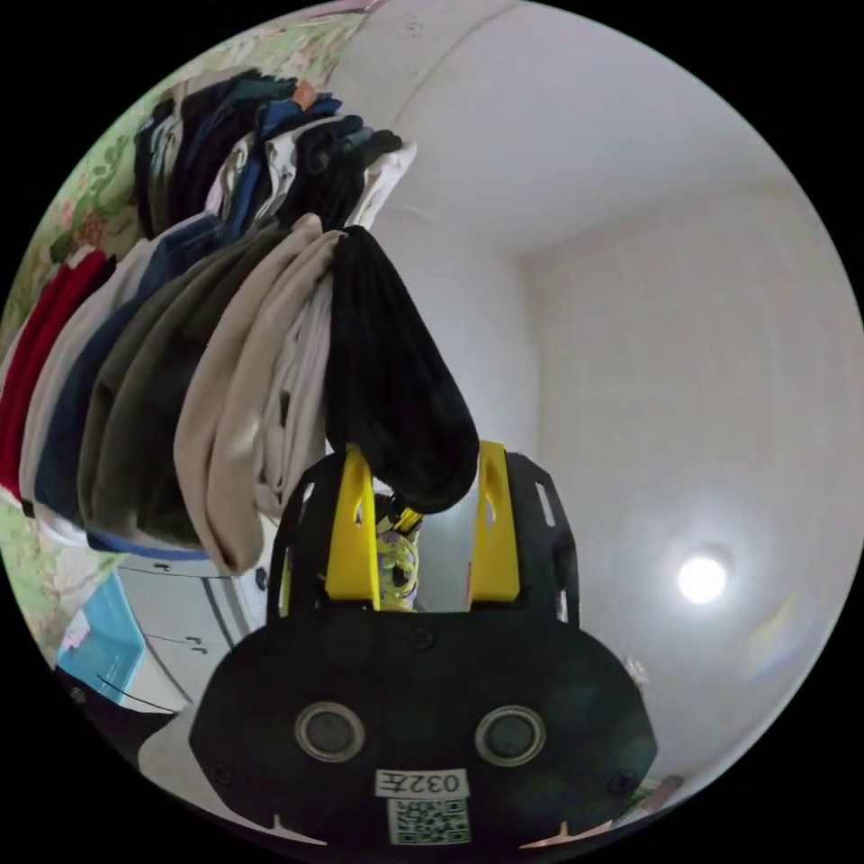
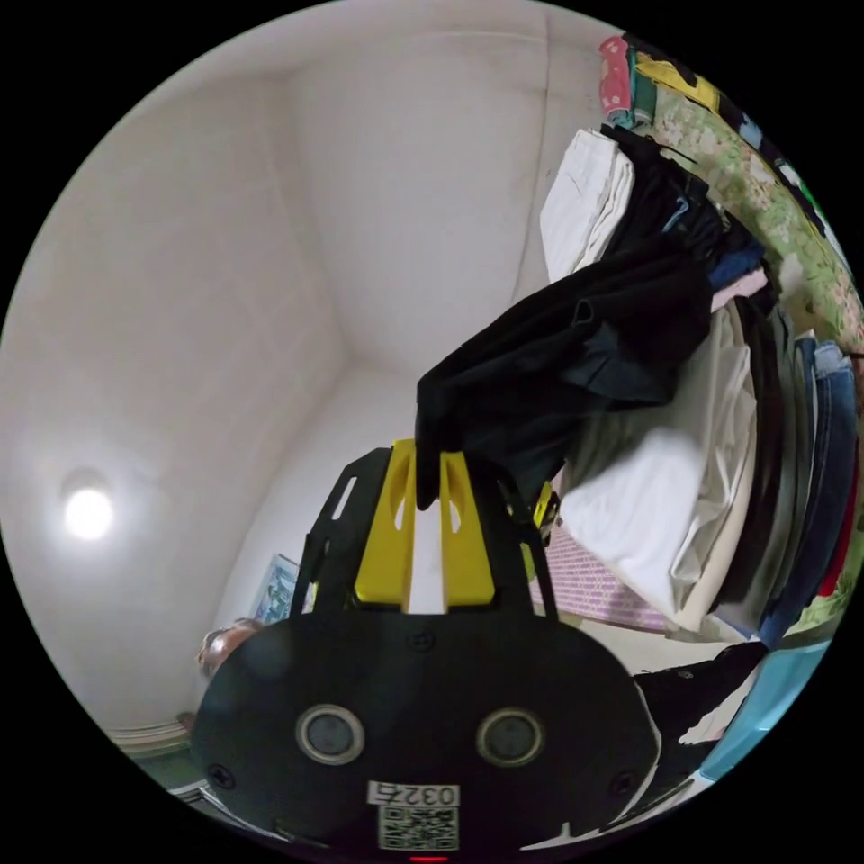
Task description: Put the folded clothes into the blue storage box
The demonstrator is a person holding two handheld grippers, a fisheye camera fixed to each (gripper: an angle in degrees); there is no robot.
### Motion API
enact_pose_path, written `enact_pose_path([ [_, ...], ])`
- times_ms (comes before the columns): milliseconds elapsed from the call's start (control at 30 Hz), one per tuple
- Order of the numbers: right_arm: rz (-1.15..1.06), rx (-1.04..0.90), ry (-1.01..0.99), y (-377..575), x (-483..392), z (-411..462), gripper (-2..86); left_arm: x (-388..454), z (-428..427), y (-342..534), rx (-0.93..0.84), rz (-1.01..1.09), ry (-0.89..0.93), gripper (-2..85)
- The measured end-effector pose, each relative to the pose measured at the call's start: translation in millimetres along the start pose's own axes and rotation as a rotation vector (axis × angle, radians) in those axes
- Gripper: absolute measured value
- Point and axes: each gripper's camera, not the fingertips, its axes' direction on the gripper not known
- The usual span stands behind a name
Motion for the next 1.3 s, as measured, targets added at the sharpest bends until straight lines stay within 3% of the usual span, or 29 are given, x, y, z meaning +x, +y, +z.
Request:
enact_pose_path([
  [233, 0.006, -0.023, -0.071, 22.5, 16.3, -4.3, 4.2, 11.4, -3.0, -45.0, -0.192, 0.052, -0.092, 16.8],
  [400, 0.029, -0.063, -0.034, 68.3, 53.3, -14.0, 4.8, -4.0, 0.1, -80.7, -0.379, 0.026, -0.222, 12.7],
  [500, 0.039, -0.09, 0.095, 83.6, 76.7, -23.9, 9.6, -16.5, 2.6, -86.1, -0.437, 0.041, -0.327, 9.9],
  [600, 0.052, -0.014, -0.006, 81.4, 89.6, -48.3, 13.6, -25.9, 2.0, -90.9, -0.463, 0.045, -0.333, 9.0],
  [733, 0.056, 0.018, 0.07, 70.7, 84.8, -56.7, 13.6, -34.1, 3.0, -98.2, -0.517, 0.078, -0.336, 9.5],
  [967, 0.056, -0.07, 0.274, 43.1, 63.2, -27.3, 6.2, -44.6, 8.5, -117.3, -0.556, 0.119, -0.44, 6.0],
  [1100, -0.071, -0.076, 0.449, 37.6, 17.2, -24.8, 3.9, -13.7, 36.3, -125.9, -0.597, 0.264, -0.486, 3.8],
  [1300, -0.292, 0.034, 0.49, 64.5, -77.2, -77.0, 3.5, 34.7, 127.0, -112.9, -0.743, 0.472, -0.403, 2.9],
])
